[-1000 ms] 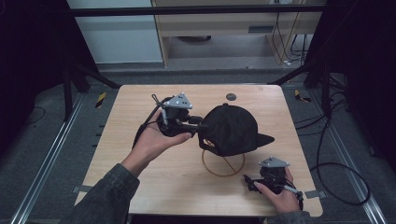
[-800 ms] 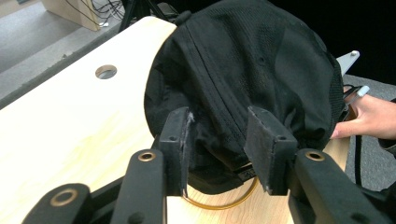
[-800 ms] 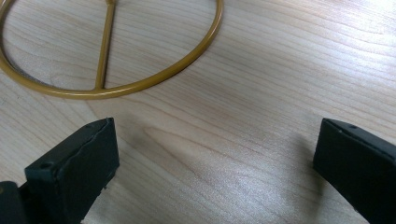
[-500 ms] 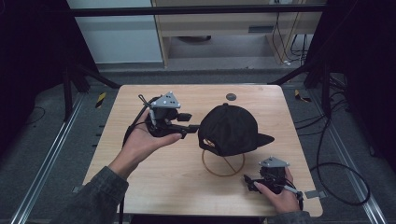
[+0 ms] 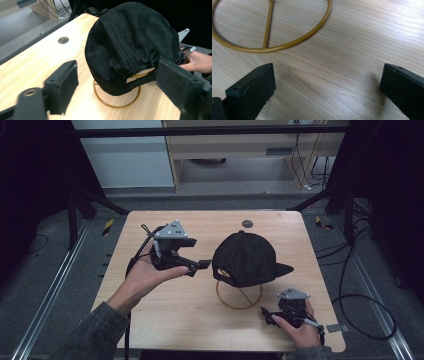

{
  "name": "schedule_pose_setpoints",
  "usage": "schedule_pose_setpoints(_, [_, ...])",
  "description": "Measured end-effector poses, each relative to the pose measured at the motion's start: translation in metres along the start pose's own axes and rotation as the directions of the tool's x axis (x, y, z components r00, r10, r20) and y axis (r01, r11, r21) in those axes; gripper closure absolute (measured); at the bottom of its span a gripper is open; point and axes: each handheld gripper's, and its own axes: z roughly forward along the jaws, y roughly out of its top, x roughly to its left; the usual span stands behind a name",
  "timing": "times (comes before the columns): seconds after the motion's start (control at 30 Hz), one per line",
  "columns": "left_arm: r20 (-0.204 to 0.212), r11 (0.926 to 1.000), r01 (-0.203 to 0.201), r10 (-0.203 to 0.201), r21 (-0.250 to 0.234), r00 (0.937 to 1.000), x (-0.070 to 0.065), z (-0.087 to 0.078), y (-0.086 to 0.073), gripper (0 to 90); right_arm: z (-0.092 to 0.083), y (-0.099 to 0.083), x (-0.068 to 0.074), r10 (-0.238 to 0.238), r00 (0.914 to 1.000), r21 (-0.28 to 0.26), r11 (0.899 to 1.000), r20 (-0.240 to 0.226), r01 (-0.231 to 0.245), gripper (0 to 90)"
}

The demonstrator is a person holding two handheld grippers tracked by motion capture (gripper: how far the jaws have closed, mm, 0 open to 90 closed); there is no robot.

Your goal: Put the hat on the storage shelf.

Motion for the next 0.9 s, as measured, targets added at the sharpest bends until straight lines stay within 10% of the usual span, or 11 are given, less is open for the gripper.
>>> schedule_pose_setpoints(0.9, [-0.021, 0.9981, 0.046, -0.046, 0.042, 0.9987, 0.009, -0.012, -0.066, 5.0, 0.000, 0.000, 0.000, 0.001, 1.0000, 0.001, 1.000, 0.000, -0.001, 0.5])
